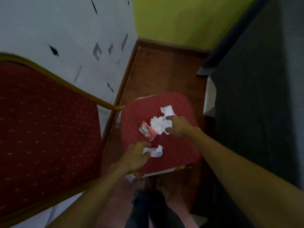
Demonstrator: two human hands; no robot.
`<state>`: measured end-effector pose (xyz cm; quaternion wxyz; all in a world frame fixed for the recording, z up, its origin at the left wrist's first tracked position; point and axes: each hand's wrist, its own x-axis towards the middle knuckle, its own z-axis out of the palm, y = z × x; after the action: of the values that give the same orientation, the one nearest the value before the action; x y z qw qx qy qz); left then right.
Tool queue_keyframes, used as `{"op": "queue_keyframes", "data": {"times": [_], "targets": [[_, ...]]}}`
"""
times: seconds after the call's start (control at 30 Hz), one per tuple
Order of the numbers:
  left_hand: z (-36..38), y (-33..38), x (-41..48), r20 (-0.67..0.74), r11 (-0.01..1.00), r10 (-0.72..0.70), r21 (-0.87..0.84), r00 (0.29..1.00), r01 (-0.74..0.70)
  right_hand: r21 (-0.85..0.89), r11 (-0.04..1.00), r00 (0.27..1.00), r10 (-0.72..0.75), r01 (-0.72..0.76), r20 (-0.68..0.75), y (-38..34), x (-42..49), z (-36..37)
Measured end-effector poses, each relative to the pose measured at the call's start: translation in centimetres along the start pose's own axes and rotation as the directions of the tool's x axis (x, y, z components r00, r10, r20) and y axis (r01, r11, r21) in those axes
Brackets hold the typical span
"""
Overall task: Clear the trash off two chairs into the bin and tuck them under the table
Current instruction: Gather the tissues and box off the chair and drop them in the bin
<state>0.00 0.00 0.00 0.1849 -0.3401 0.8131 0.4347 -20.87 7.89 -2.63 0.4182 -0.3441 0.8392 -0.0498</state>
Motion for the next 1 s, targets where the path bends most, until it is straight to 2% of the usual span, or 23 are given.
{"op": "queue_keyframes", "data": {"times": [0.1, 0.17, 0.23, 0.3, 0.37, 0.43, 0.5, 0.63, 0.77, 0.87, 1.0], "targets": [[3.1, -2.1, 4.5, -0.103, 0.998, -0.035, -0.058, 0.994, 0.029, -0.056, 0.998, 1.0, -0.009, 0.007, -0.022, 1.2, 4.2, 2.6], [6.1, -3.4, 6.8, -0.103, 0.998, -0.028, -0.062, 0.994, 0.022, -0.054, 0.999, 1.0, -0.006, 0.005, -0.023, 1.9, 6.0, 4.7], [9.3, -4.5, 8.0, -0.072, 0.996, -0.08, -0.033, 0.994, 0.078, -0.063, 0.998, 0.999, -0.017, 0.014, -0.049, 2.6, 7.1, 7.1], [11.7, -5.3, 8.7, -0.137, 0.996, -0.066, 0.047, 0.988, 0.073, -0.11, 0.993, 0.989, -0.054, 0.039, -0.138, 3.0, 7.4, 8.7], [12.5, -6.2, 9.3, -0.226, 0.997, -0.048, 0.055, 0.973, 0.062, -0.127, 0.991, 0.968, -0.076, 0.046, -0.24, 3.2, 7.2, 9.6], [12.0, -6.6, 9.4, -0.199, 0.999, -0.039, 0.027, 0.979, 0.045, -0.117, 0.991, 0.952, -0.095, 0.063, -0.292, 3.3, 6.8, 10.1], [11.0, -6.8, 9.1, -0.155, 0.998, -0.03, 0.048, 0.987, 0.038, -0.096, 0.992, 0.949, -0.104, 0.078, -0.297, 3.5, 6.3, 10.3], [9.7, -7.5, 8.9, -0.196, 0.984, 0.082, 0.17, 0.977, -0.049, 0.011, 0.997, 0.955, -0.076, 0.083, -0.286, 3.9, 5.6, 10.4], [9.7, -8.5, 9.1, -0.162, 0.969, 0.111, 0.238, 0.981, -0.07, 0.094, 0.993, 0.96, -0.041, 0.069, -0.277, 4.2, 5.0, 10.7], [10.1, -8.6, 9.2, -0.205, 0.964, 0.143, 0.252, 0.968, -0.089, 0.15, 0.987, 0.964, -0.02, 0.062, -0.266, 4.6, 4.5, 11.1], [10.3, -8.3, 9.0, -0.271, 0.909, 0.173, 0.415, 0.947, -0.047, 0.2, 0.979, 0.962, 0.017, 0.039, -0.272, 5.1, 4.3, 11.5]]}}
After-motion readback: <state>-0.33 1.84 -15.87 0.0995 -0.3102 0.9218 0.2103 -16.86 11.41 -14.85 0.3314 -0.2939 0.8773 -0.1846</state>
